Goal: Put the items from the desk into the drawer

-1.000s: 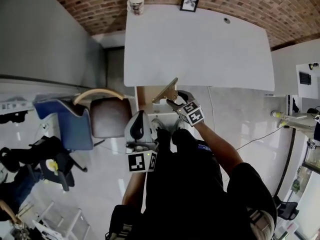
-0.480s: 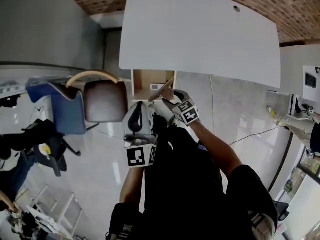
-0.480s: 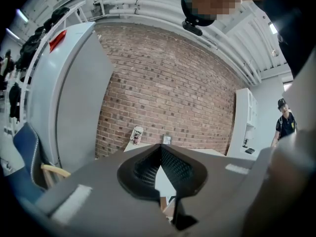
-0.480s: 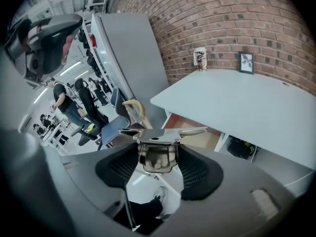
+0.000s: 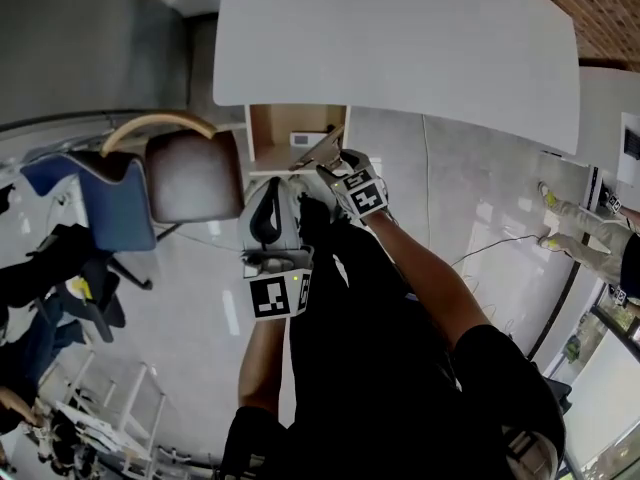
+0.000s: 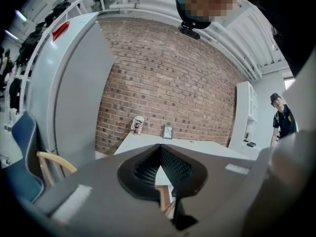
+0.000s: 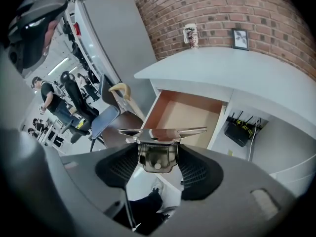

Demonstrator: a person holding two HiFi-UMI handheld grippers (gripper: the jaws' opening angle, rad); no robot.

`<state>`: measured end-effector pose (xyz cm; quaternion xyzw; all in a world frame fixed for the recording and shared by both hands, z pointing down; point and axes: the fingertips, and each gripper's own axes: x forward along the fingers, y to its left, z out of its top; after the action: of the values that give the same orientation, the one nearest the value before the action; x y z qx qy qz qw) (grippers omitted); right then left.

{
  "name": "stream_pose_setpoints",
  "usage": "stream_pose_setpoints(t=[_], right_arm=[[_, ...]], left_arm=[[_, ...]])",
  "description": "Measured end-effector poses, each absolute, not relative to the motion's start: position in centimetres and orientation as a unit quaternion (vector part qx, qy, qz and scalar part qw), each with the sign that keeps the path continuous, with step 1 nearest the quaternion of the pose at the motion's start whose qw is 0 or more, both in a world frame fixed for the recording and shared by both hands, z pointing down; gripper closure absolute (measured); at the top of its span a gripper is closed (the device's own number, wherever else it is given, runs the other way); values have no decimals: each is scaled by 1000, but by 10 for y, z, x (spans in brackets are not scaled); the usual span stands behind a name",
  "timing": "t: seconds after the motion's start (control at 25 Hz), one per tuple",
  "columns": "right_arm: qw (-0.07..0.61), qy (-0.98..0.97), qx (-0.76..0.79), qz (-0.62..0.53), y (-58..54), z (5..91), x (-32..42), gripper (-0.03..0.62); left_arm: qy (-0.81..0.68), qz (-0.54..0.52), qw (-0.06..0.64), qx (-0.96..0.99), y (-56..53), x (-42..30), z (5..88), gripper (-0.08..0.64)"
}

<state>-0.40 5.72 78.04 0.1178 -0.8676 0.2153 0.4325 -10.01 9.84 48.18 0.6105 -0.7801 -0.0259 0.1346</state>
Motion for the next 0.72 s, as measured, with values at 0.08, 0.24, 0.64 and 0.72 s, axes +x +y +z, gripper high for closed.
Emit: stream_pose_setpoints(t=[0.08, 0.24, 0.64, 0.72], right_arm=[[440, -861, 123, 222, 56, 797, -5, 336], [451, -850, 132, 238, 54, 825, -10, 336], [501, -798, 173, 287, 43, 898, -14, 336], [512, -786, 181, 295, 41, 910, -14, 336]], left_arm=[[-779, -20, 142, 610, 97, -102, 497, 541], [-779, -15, 153, 607, 94, -108, 519, 540], [-779, -11, 177, 602, 86, -130, 564, 541], [-778, -13, 181, 602, 85, -132, 571, 541]])
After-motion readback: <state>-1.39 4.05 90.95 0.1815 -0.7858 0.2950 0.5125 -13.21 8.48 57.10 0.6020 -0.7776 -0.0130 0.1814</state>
